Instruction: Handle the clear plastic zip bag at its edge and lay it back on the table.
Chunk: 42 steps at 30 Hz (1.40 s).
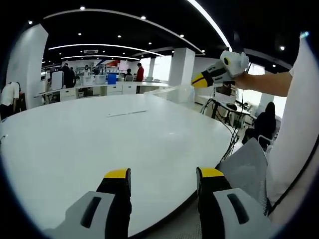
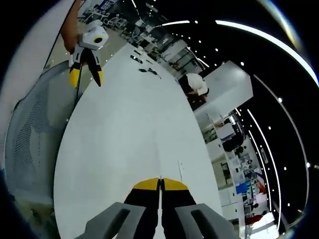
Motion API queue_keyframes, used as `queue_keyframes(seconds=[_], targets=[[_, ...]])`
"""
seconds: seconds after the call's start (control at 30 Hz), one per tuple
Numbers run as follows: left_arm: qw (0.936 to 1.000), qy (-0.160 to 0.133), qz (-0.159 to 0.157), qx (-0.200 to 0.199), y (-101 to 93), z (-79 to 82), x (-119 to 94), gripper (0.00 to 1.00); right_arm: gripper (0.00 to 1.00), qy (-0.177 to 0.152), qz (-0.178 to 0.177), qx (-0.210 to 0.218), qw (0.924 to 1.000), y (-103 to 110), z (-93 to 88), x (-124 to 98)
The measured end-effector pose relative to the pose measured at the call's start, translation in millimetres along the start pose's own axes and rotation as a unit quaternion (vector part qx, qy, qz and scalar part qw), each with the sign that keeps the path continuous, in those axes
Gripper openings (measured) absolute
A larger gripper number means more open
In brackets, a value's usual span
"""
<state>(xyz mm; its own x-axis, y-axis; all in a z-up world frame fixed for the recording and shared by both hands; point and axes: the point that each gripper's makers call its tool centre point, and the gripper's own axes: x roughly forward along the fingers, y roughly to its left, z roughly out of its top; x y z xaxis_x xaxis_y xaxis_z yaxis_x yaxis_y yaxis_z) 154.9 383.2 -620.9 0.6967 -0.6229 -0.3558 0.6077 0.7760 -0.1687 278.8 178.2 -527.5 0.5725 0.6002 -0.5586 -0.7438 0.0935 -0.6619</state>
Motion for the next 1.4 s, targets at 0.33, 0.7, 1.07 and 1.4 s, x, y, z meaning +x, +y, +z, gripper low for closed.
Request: queue_keyframes(seconds=[0.33,0.7,1.07,1.4], targets=[[0.9996,-0.018,-0.013,0.016,-2.5,28.4,2,0.51,0.0,-0.048,0.018,0.035,0.998,-7,26.0,-13],[0.9985,-0.04,-0.019,0.032,1.3,61.0,3,0.5,0.0,-0.106,0.052,0.091,0.9888,-11,52.4,-24],[0.997,-0.064,-0.032,0.03,7.6,91.4,3,0.5,0.0,-0.171,0.107,0.134,0.9704,-10,77.7,-38],[0.9956,-0.07,-0.059,0.022,17.6,111.2,10,0.46,0.0,-0.2,0.151,0.14,0.9579,2,98.8,-45]])
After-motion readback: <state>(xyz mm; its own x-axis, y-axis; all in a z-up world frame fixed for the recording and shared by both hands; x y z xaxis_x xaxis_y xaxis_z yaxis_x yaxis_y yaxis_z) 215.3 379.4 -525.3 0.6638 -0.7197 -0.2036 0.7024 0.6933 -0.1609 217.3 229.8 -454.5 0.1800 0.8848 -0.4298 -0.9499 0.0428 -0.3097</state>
